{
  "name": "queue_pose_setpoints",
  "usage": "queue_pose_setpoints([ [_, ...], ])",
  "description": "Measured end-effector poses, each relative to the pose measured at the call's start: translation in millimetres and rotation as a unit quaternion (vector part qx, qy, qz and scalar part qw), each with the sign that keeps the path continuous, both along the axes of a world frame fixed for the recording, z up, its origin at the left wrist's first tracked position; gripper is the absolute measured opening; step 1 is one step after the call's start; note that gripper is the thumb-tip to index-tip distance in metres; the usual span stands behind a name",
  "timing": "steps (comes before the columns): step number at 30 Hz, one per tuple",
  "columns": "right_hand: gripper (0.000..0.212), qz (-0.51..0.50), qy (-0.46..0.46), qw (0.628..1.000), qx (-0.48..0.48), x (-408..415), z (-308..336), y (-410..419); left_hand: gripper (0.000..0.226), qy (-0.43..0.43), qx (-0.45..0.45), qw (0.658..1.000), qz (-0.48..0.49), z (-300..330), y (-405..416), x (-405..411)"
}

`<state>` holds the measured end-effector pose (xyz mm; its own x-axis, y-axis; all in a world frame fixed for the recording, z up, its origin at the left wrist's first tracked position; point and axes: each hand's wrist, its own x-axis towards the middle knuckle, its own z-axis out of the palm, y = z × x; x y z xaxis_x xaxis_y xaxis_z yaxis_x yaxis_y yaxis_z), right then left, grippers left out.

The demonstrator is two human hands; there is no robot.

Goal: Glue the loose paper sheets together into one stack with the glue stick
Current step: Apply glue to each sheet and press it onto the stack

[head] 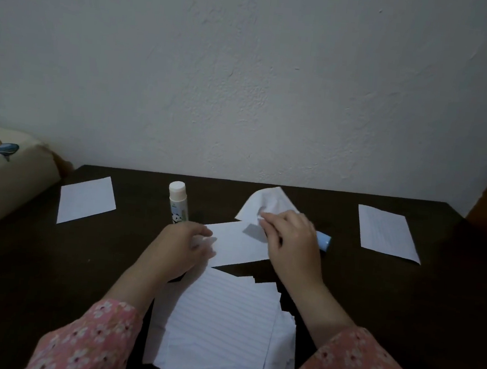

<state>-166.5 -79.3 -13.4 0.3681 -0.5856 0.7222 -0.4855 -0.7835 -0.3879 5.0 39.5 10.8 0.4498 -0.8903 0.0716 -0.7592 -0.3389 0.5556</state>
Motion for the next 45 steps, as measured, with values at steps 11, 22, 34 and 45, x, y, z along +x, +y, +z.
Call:
queue_pose_setpoints([
  [11,0.034,0.1,-0.052,0.993,0.017,17.1,-13.5,17.5,0.017,0.345,-0.188,0.918,0.055,19.1,-0.8,-27.0],
  [22,0.034,0.047,-0.148,0.95,0.271,7.1,-12.7,0.9,0.03,0.253,-0.108,0.956,0.105,3.0,2.9,2.9],
  [34,0.023,-0.005,0.007,0.964,0.268,9.9,-17.3,-2.0,0.009,0.027,-0.109,0.986,0.127,-17.4,-5.4,0.8],
  [45,0.031,-0.013,0.097,0.969,0.227,9.0,-16.4,4.6,0.026,0.005,-0.087,0.99,0.108,-19.9,-7.0,1.7],
])
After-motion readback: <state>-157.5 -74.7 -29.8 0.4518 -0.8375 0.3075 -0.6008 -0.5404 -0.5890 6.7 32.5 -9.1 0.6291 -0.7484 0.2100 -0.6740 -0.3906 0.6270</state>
